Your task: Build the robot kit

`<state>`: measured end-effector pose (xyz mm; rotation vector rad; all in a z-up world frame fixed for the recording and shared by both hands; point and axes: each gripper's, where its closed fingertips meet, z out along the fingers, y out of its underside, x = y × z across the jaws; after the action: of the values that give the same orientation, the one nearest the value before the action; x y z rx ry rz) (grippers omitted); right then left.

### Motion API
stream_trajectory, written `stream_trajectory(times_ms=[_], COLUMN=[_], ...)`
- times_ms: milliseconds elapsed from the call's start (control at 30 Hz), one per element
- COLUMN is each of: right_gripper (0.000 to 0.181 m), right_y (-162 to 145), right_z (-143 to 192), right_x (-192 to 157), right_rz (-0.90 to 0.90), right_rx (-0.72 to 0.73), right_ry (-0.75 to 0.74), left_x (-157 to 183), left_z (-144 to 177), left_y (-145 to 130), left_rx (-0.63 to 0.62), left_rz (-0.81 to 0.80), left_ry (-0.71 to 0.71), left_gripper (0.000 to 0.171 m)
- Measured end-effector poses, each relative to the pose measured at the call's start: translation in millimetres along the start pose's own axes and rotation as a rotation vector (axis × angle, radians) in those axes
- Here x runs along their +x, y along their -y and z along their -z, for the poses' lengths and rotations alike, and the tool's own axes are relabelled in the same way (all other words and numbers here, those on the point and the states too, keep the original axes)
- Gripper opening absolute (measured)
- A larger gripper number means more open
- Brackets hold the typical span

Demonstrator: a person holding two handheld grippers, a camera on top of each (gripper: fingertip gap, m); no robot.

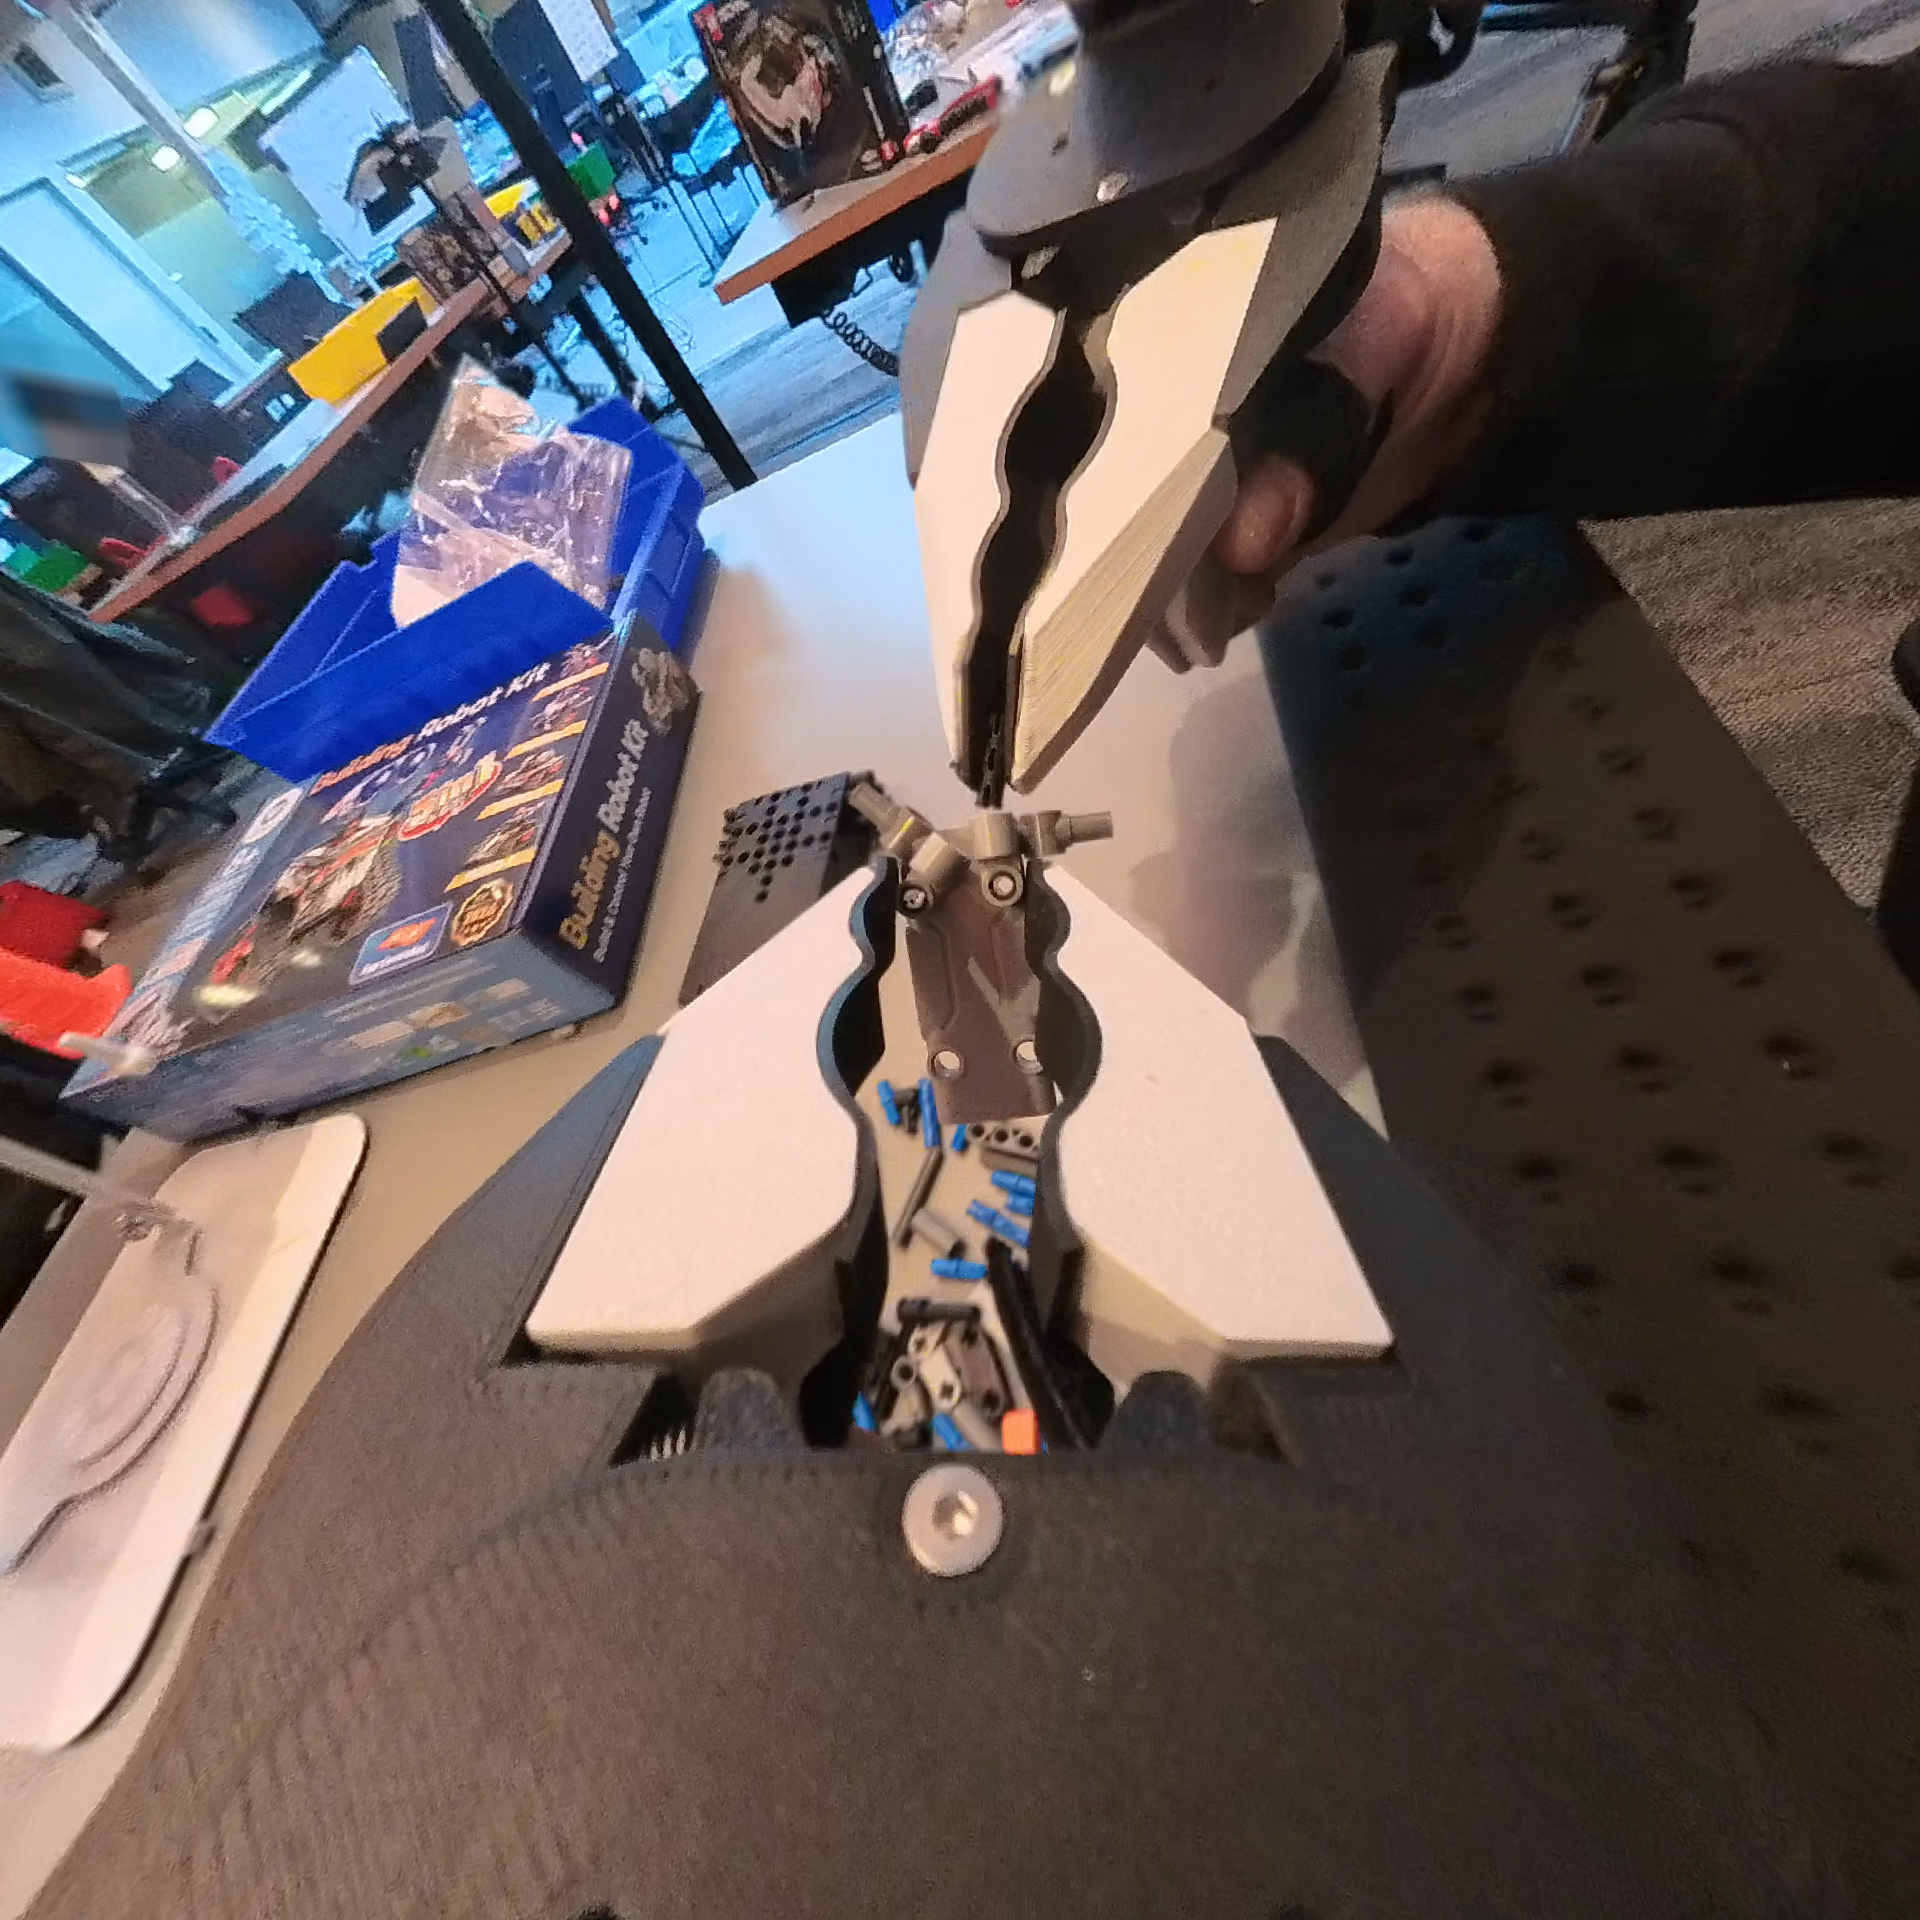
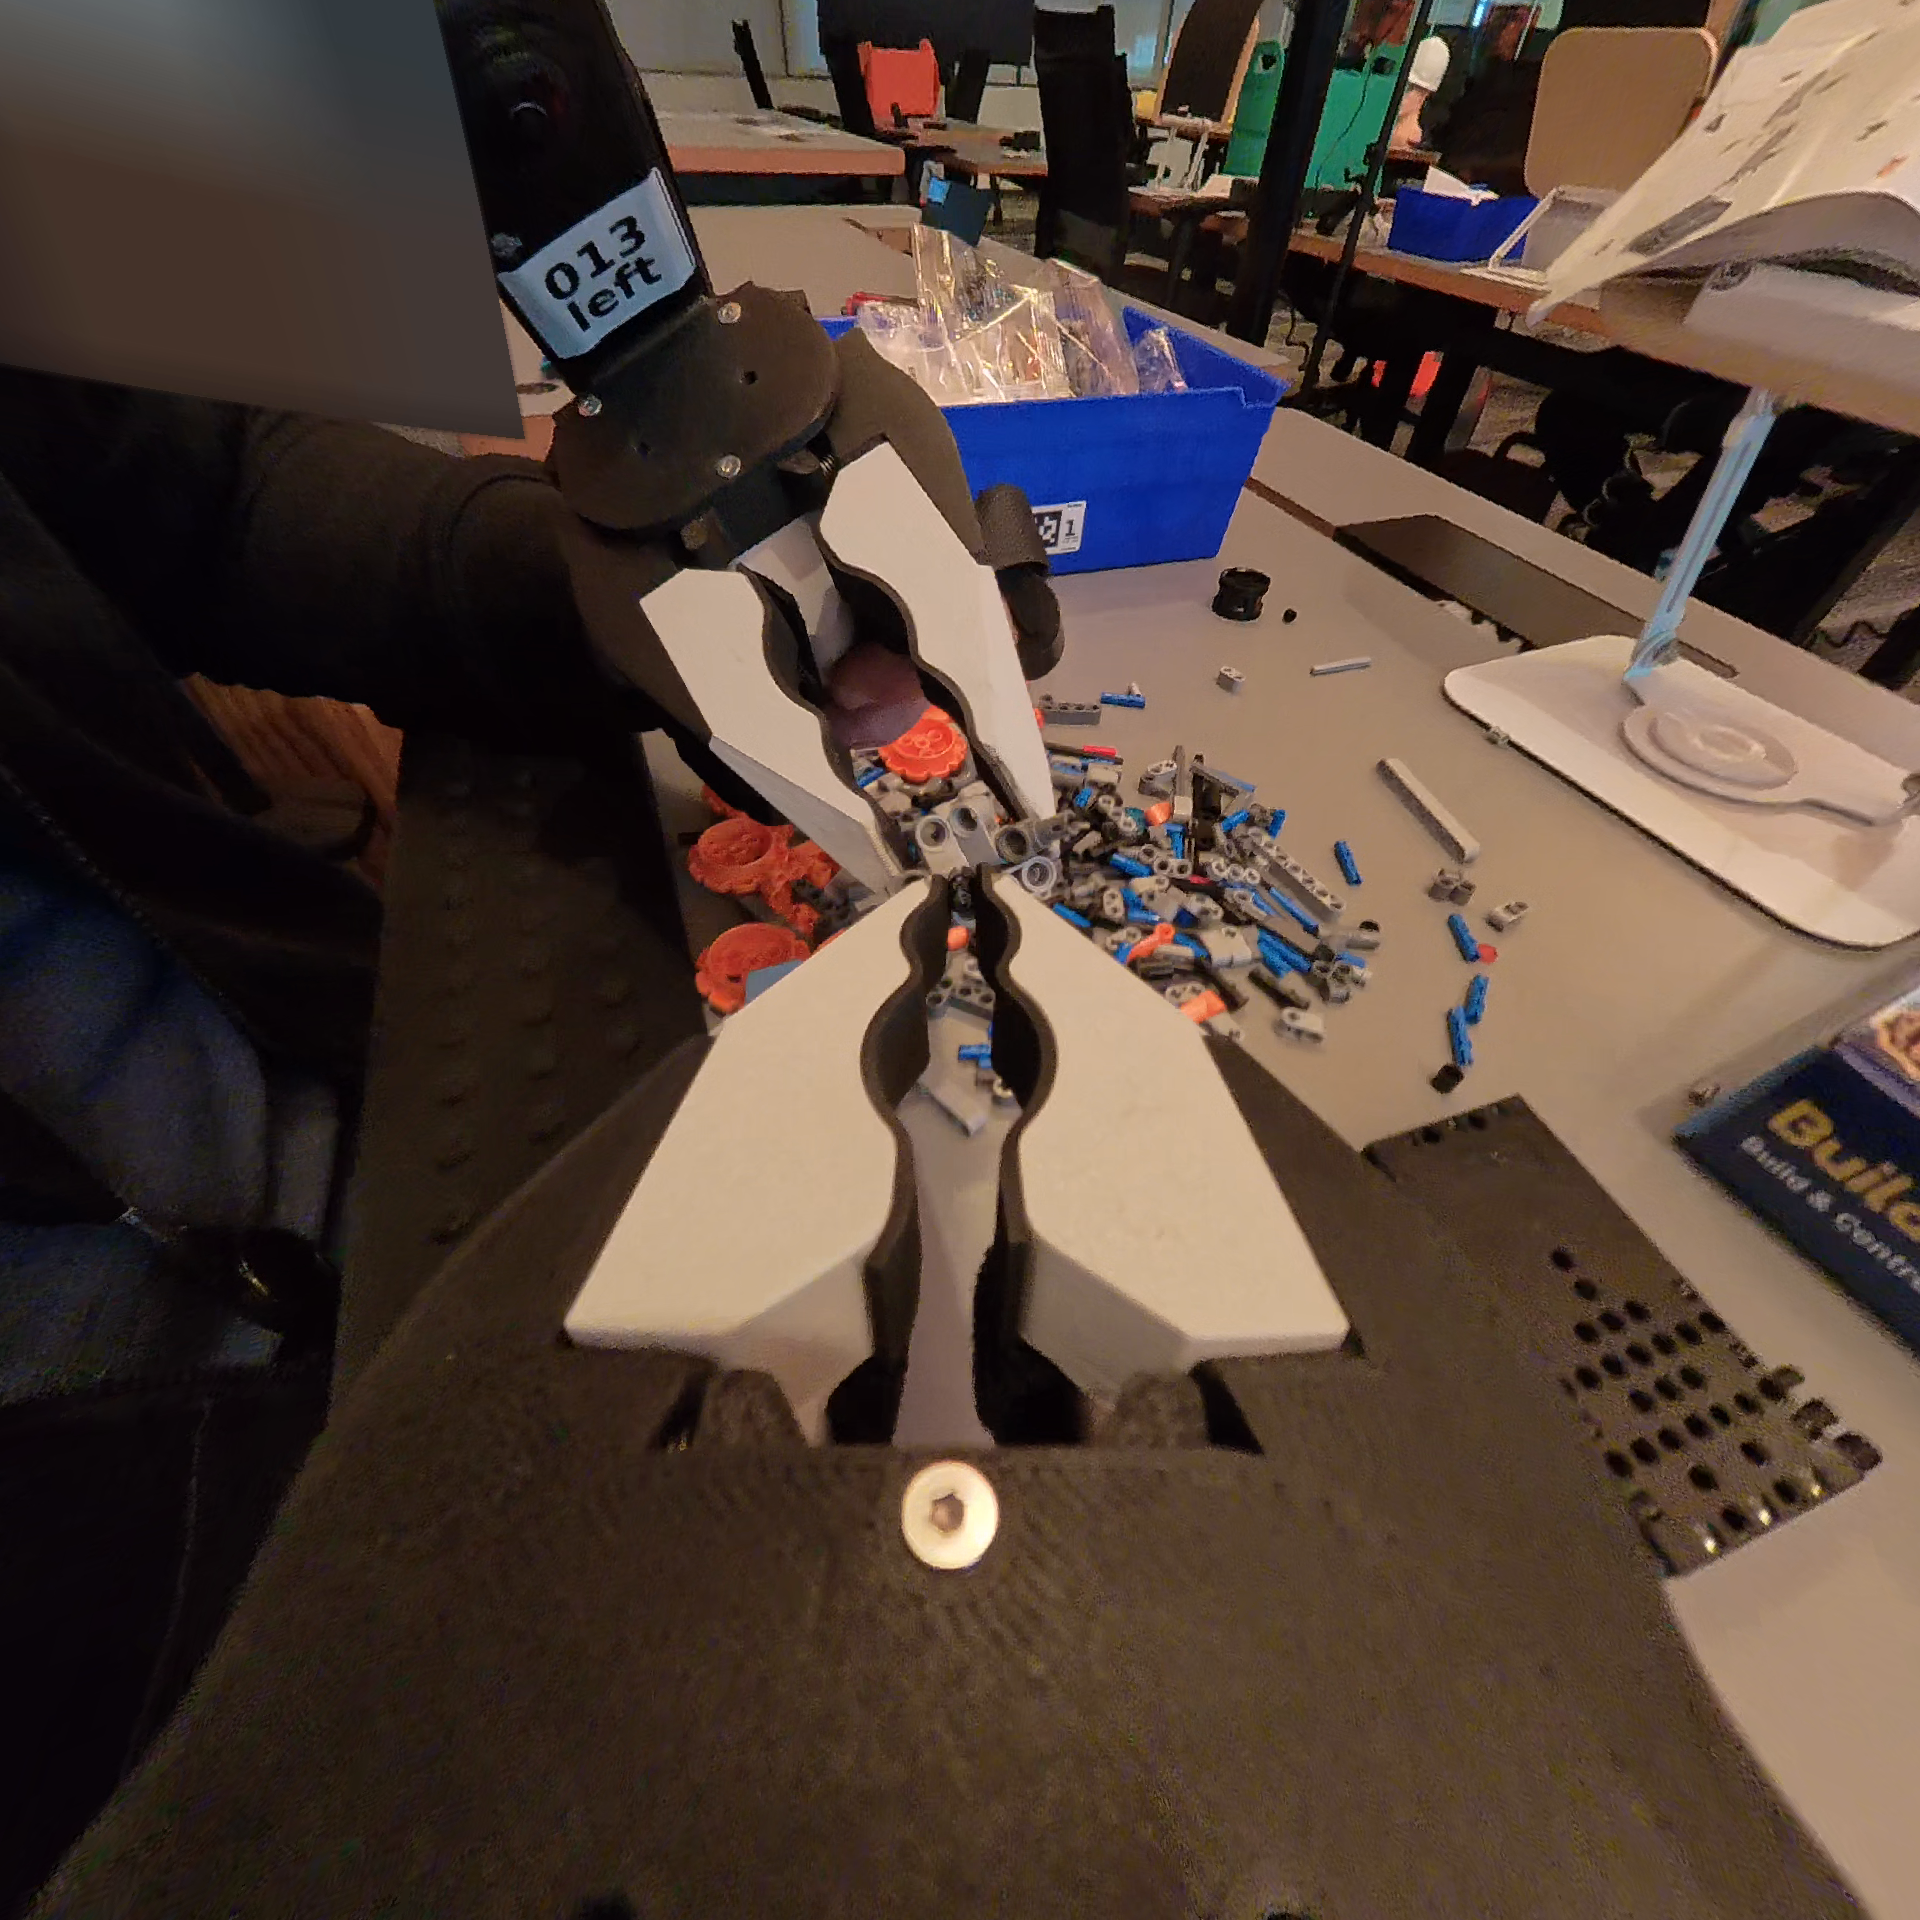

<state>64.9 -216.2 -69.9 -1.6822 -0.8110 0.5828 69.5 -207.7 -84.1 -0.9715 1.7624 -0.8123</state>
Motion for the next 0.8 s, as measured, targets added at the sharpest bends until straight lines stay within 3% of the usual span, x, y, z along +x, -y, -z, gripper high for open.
stream_trajectory(times_ms=[467,800], right_gripper=[0.003,0.003], right_y=[35.1,34.4], right_z=[-59.9,-65.6], right_x=[30.5,47.5], right_rz=[0.026,0.002], right_rx=[0.008,0.028], right_ry=[0.027,0.020], left_x=[-62.2,-73.3], left_z=[41.9,48.3], left_y=[-28.5,-33.8], left_rx=[0.017,0.033], left_rz=[0.016,0.053], left_ry=[0.141,0.156], left_gripper=[0.022,0.022])
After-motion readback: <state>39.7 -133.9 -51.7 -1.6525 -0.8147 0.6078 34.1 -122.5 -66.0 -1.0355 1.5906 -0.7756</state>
